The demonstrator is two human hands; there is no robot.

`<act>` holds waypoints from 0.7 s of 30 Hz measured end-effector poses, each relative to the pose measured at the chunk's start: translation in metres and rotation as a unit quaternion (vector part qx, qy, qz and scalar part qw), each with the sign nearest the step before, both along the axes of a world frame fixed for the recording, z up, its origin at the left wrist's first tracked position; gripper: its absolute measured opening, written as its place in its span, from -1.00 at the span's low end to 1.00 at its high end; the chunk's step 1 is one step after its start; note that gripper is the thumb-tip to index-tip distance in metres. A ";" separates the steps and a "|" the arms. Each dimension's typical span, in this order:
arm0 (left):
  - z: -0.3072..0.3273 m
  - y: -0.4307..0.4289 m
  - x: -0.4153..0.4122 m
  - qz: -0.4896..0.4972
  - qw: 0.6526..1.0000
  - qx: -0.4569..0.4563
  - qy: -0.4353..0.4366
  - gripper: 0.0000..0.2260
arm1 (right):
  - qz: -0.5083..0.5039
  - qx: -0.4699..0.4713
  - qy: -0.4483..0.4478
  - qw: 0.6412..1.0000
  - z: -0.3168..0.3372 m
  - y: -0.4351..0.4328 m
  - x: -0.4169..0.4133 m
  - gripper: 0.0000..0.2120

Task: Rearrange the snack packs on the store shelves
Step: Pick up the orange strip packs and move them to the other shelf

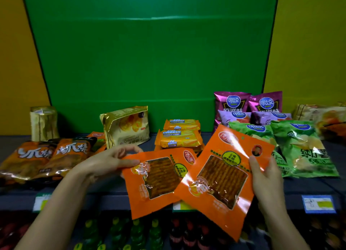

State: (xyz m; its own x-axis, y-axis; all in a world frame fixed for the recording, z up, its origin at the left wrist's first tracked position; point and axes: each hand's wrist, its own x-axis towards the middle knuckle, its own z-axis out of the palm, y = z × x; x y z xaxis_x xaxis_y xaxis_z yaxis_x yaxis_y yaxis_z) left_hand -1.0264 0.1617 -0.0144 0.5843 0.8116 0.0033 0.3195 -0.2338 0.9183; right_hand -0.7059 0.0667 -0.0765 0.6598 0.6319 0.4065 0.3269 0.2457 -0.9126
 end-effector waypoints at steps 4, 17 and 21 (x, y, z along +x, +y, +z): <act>-0.002 -0.025 -0.032 0.059 0.997 0.022 -0.048 -0.48 | 0.050 0.041 0.032 0.997 0.014 0.003 -0.001 -0.78; 0.024 -0.052 -0.154 0.303 0.919 0.130 -0.215 -0.89 | 0.171 0.114 0.018 0.979 0.092 0.042 -0.094 -0.89; 0.035 -0.010 -0.180 0.357 0.894 0.137 -0.232 -0.81 | 0.136 0.120 -0.046 0.982 0.104 0.079 -0.134 -0.78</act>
